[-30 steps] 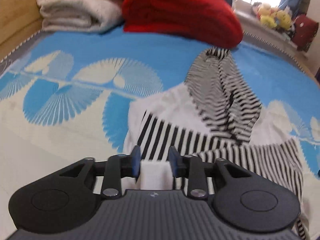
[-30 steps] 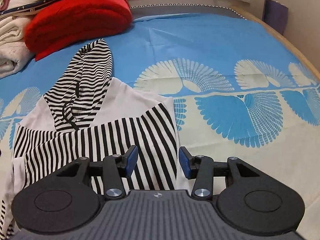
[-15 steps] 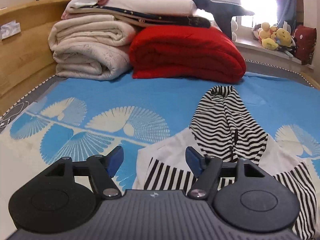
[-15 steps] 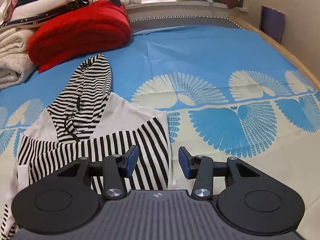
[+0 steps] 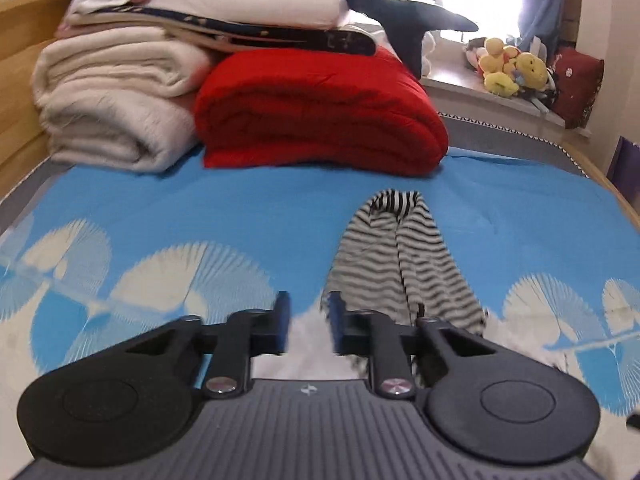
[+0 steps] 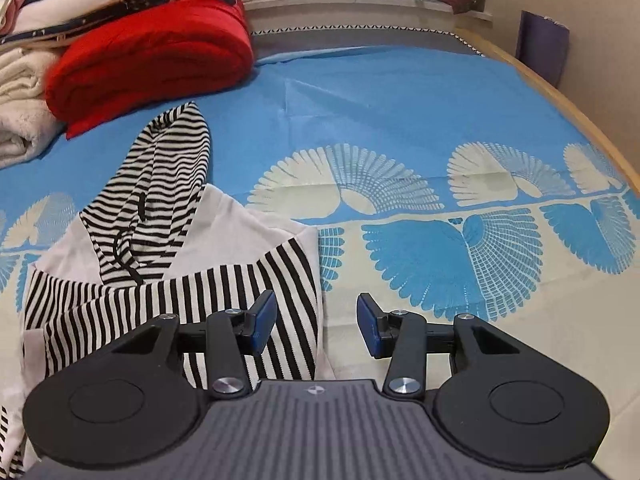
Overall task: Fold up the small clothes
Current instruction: 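Move the left tool to the tip of the striped hood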
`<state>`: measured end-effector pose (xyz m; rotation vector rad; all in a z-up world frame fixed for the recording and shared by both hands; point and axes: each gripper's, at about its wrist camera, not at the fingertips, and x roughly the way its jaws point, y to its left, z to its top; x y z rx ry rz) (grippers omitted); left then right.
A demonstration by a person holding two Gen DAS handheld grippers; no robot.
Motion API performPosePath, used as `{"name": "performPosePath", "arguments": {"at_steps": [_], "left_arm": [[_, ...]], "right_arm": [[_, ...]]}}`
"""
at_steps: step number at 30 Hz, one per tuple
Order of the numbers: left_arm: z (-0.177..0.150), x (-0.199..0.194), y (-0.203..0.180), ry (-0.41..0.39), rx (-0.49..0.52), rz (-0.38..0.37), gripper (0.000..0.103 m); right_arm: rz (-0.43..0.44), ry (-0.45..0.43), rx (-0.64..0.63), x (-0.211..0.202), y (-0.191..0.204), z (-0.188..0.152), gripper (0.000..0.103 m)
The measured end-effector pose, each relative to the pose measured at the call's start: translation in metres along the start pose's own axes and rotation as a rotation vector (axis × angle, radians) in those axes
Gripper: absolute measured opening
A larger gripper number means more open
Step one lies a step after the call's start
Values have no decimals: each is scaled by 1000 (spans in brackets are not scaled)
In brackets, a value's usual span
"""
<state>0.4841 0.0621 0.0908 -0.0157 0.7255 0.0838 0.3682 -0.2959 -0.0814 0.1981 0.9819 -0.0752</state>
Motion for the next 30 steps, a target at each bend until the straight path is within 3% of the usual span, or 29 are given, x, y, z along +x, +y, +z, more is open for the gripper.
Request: {"name": "performPosePath", "arguments": {"at_steps": [2,5,9,13,15,17,20,26,30], "left_arm": [[19,28,-5,16,18,-11,13],[40,79,-14,51,36,-38,13],[51,152,-29,98,97,-60,13],[63,208,-43,120,90,-66,16],[70,230,-50,108,81,-67,26],[77,256,-58,119,66,-76,45],[85,291,-70,148,60,-41,53],[95,341,-85,154,36,-16,54],[92,360,-99,156,108,11,53]], "right_arm": [[8,3,-9,2,2,0,33],[20,-4,-20,3,3,2,24],[7,12,-42,10,2,2,24],[0,26,-42,16,0,1,25],[-5,29,-41,20,1,0,25],[-6,32,-50,23,3,1,25],[-9,40,-56,29,7,-1,25],[-4,71,-80,41,12,-6,25],[-25,69,-80,45,9,-5,25]]}}
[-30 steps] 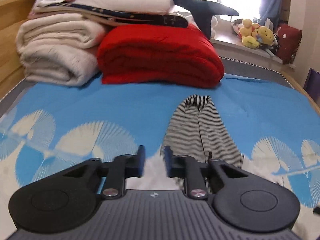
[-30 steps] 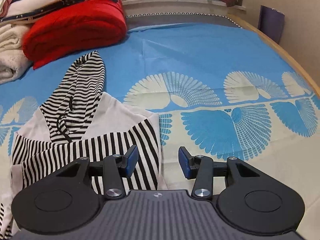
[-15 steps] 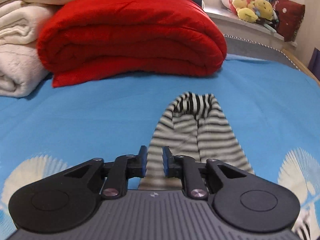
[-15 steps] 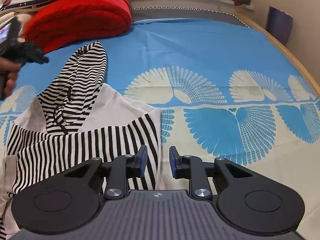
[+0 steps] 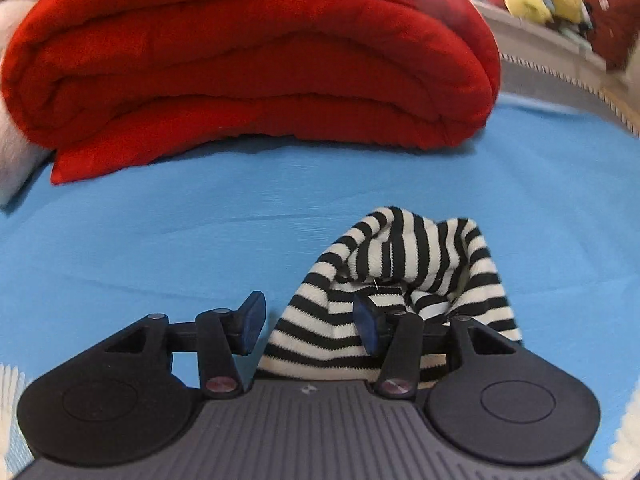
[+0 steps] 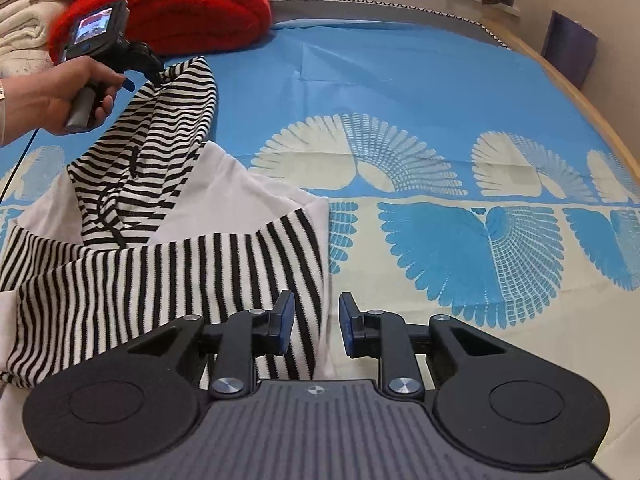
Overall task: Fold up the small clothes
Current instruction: 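Move the left tool to the tip of the striped hood, then grasp the hood with the left tool, fold it onto the shirt, release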
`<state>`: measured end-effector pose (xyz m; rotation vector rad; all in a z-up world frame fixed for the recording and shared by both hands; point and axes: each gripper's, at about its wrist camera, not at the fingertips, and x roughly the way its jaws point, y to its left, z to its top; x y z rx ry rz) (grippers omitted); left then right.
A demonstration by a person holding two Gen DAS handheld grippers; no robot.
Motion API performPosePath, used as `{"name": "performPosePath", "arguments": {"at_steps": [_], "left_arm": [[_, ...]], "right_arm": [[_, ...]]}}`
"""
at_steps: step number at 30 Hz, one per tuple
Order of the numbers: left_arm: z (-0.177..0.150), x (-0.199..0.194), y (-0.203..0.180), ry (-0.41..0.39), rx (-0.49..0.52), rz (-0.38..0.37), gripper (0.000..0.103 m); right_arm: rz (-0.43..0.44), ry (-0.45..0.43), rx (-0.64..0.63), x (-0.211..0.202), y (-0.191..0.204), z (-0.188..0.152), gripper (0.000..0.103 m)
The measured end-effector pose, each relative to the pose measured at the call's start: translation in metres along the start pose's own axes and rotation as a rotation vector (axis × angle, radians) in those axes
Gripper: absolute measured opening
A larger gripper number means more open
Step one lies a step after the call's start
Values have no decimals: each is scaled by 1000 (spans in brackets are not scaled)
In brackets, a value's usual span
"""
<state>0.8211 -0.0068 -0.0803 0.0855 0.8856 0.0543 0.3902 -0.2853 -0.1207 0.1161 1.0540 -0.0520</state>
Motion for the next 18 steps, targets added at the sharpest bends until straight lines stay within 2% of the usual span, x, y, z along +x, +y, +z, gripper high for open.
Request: {"name": "performPosePath", "arguments": {"at_steps": [1,3,4,5,7,11,15,18], "left_arm": [[0,4,-4,-4,19,10,52],[-1,9,-6,-6,31,9,38],[-2,11,-7,-5,41,11,11],[-4,12,-9,7,58,22,3],[-7,2,-12,4,98,43,1],[-19,-58,-11,-97,132,-27,1],[-58,-155,-15,-202,225,-129,1],[-115,-244,-16,-260,283,-242,1]], "right_arm": [[-6,3,6,1,-2,0,25],[-12,4,9,2,-3,0,25],[-13,3,7,2,-4,0,25],[-16,2,6,1,-4,0,25],[-18,-3,7,0,-6,2,25],[-12,-15,22,-5,-10,6,25],[-9,-53,54,-19,-17,10,25],[1,-65,88,-26,-22,11,25]]}}
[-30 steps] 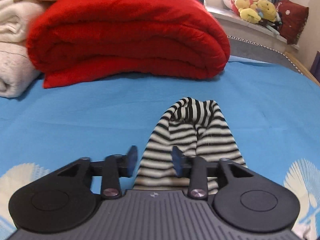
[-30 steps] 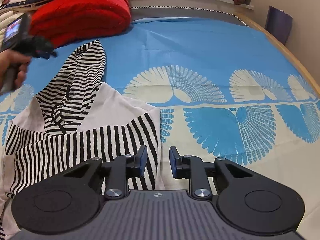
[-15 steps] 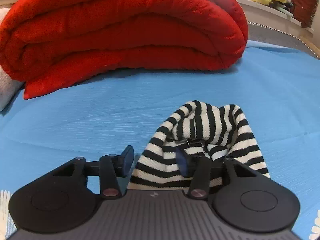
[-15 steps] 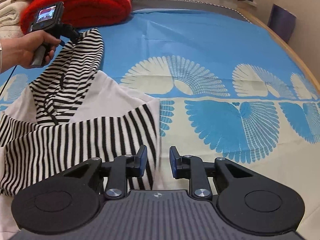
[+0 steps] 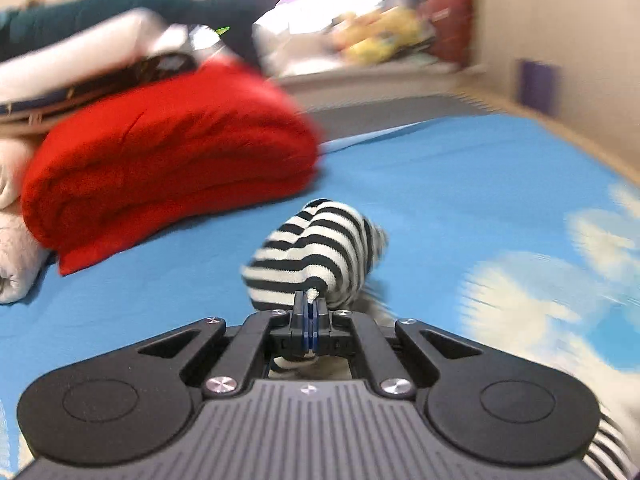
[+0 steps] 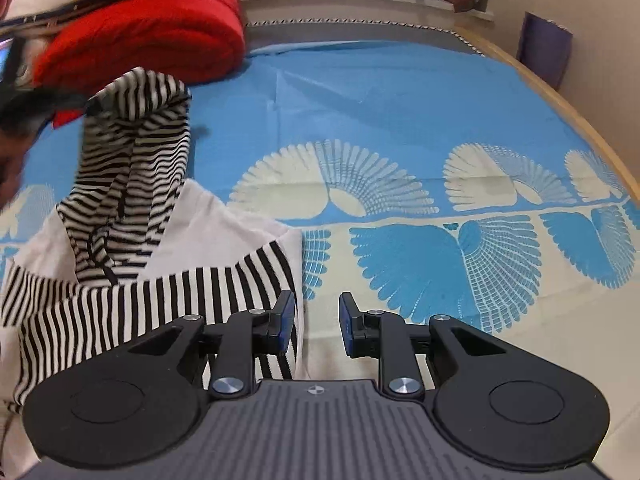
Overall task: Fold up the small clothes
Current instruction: 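Grasp the hood with the left tool, fold it onto the shirt, release, then grasp the striped hem with both tools and lift it toward the hood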
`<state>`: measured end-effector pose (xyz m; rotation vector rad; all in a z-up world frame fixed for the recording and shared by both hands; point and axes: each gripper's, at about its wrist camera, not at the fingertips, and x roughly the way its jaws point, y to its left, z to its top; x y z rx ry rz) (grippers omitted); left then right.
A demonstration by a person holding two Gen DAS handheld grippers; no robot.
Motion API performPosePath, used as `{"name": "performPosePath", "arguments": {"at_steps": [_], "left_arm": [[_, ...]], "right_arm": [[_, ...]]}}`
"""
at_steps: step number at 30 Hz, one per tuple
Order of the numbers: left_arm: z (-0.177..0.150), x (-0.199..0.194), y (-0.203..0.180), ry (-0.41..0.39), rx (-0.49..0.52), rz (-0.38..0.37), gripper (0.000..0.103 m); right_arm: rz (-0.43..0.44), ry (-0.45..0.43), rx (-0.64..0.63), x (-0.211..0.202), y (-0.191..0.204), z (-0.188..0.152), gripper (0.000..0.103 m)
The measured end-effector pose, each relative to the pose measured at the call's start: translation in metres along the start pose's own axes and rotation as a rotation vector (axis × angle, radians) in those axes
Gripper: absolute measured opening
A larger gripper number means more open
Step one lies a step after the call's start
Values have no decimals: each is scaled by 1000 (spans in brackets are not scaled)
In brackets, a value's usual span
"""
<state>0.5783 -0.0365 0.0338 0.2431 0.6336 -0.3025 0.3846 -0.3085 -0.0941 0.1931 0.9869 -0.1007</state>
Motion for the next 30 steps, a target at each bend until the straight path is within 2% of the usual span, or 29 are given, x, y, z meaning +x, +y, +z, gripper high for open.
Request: {"name": "performPosePath", "arguments": {"at_steps": [3,5,7,8,10,11,12,13,14,16,17,18,20,23,26,30], "left_arm": [[-46,-97,-32,-27,5,-96,1],[-84,-154,-48,-1,-15,-154,1],[-119,-193,-59,64,-27,-190,1],[-138,-205,-65,145,-21,-218,5],[-159,-210,-71,301,13,-224,8],[-164,-214,-71,325,24,-214,9],[-164,-220,-67,306,5,-199,9],[-159,-223,-58,281,-50,-183,16],[-153,-223,-45,257,-142,-171,28],[-145,-216,-19,225,-359,-148,44],[-147,-207,-7,242,-477,-113,45],[-145,-192,3,273,-552,-89,45],[-163,-170,11,329,-677,-77,48],[-190,-139,16,479,-836,-65,48],[-203,-118,7,576,-898,-71,48],[-214,-117,3,616,-875,-20,46]], "right_arm": [[19,-18,31,-11,-2,1,25],[31,-39,45,-19,-1,1,25],[49,-61,59,-27,1,1,25],[56,-68,63,-29,2,1,25],[74,-69,76,-32,4,-1,25],[85,-65,86,-32,5,-2,25],[99,-57,97,-31,6,-3,25],[111,-48,108,-30,6,-4,25],[123,-39,121,-29,7,-6,25],[173,-2,168,-22,7,-8,25],[191,19,187,-19,9,-9,25],[204,36,190,-14,11,-10,25],[235,67,178,-6,20,-13,25],[293,145,219,12,29,-19,26],[324,240,247,33,41,-29,32],[304,295,220,51,59,-38,32]]}}
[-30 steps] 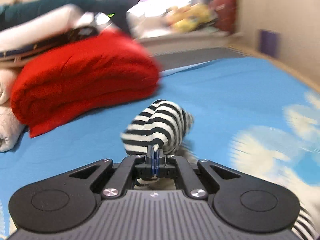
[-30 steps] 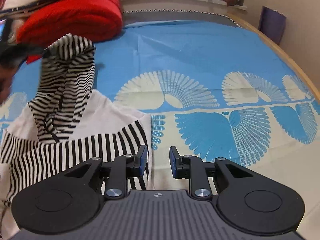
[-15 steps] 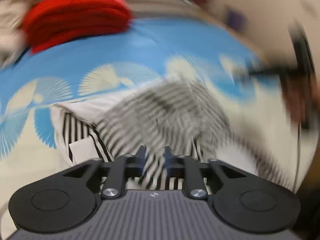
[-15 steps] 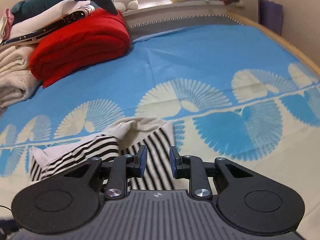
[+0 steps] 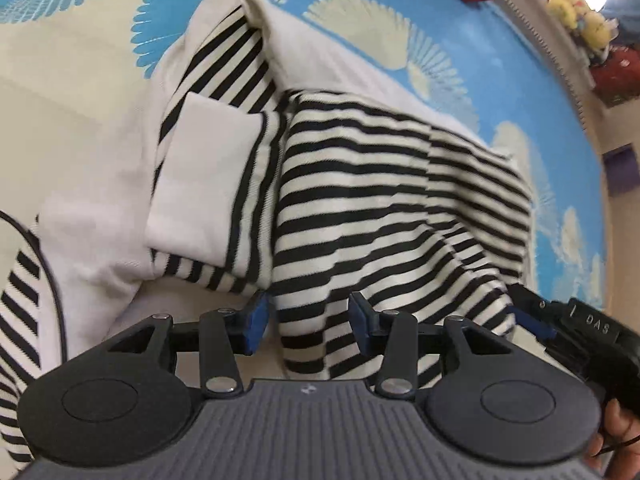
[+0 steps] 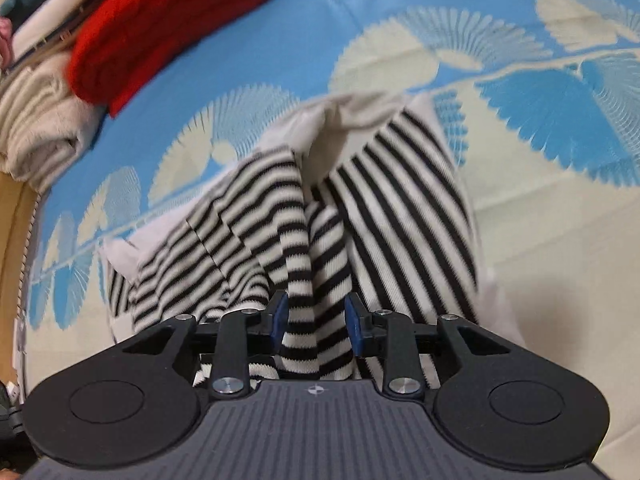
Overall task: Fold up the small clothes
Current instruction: 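Grasp the striped hem with both tools and lift it toward the hood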
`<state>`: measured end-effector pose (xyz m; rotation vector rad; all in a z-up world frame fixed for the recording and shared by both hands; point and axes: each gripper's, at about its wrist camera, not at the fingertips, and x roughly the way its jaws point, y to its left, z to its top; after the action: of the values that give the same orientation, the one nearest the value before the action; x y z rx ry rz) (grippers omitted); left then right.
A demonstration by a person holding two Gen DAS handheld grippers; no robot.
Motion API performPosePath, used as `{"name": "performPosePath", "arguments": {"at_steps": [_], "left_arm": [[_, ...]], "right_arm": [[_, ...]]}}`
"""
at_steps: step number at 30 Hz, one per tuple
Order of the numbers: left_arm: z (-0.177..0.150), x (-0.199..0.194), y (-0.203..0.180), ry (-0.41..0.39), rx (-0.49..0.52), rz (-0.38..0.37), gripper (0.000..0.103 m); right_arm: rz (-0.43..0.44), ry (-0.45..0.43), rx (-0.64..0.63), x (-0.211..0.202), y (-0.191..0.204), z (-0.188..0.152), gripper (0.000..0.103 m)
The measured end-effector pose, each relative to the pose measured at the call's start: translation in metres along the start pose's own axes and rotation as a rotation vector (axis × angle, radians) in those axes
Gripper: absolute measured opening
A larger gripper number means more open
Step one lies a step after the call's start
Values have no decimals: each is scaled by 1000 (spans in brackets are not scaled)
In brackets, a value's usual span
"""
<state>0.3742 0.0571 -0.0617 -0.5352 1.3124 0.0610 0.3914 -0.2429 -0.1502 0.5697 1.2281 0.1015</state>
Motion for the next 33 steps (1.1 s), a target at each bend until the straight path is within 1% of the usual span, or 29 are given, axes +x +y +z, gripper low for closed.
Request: {"name": "performPosePath", "arguments": {"at_steps": [1,2,3,4,6,7,9,11,12,13,14,15,16,18,19,20,21,22,24,25,26,27,29,31,33], "left_arm": [[-1,0,1,-2,-4,0,37],[-1,-1,1,-4,-5,-1,17],[1,-1,2,-10,1,-3,6],[3,-3,2,-22,11,-8,1],[8,-11,4,-52,33,-15,1],[11,-16,4,-82,44,-21,1],[16,-35,3,-175,55,-37,1],[21,-59,0,-281,91,-65,1],[22,-71,-1,-329,106,-80,1],[23,-79,-3,-366,118,-91,1],[24,-87,-2,-390,124,-96,1],[28,-86,-2,-387,127,-86,1],[30,-80,-1,-352,134,-49,1],[33,-58,10,-216,119,45,1],[34,-47,19,-146,85,66,3],[34,-37,29,-86,35,77,9],[34,-32,36,-53,-8,77,14],[36,-31,43,-44,-33,63,20],[37,-34,42,-64,-36,19,28],[38,-37,39,-79,-27,6,32],[38,-39,37,-96,-20,-3,34],[38,-39,34,-108,-17,-7,35],[39,-36,33,-111,-20,-4,37],[39,-30,34,-101,-33,11,37],[40,-24,34,-81,-39,22,35]], "right_arm": [[-14,1,-11,3,2,-1,32],[-30,7,-25,6,4,-2,27],[-34,14,-38,7,5,-3,18],[-25,13,-43,6,4,-3,1],[17,-35,-23,-7,5,-1,1],[53,-65,-9,-16,4,1,1],[131,-157,54,-43,-2,4,1],[171,-248,74,-69,-6,3,0],[177,-284,75,-80,-8,0,0],[176,-295,86,-87,-12,-2,0],[174,-278,107,-88,-16,-5,0],[160,-232,123,-84,-21,-7,0],[131,-169,125,-77,-24,-10,0],[58,0,142,-51,-33,-19,1],[44,63,156,-40,-37,-24,1],[31,108,156,-31,-38,-29,5],[12,125,143,-26,-36,-31,7],[3,111,137,-26,-34,-31,7],[9,54,138,-30,-31,-25,15],[6,33,135,-31,-30,-23,25],[-6,15,128,-30,-30,-22,33],[-14,7,121,-28,-29,-20,34],[-8,19,132,-20,-31,-17,35],[-6,43,158,-9,-33,-15,35],[-28,51,149,-1,-34,-15,35]]}}
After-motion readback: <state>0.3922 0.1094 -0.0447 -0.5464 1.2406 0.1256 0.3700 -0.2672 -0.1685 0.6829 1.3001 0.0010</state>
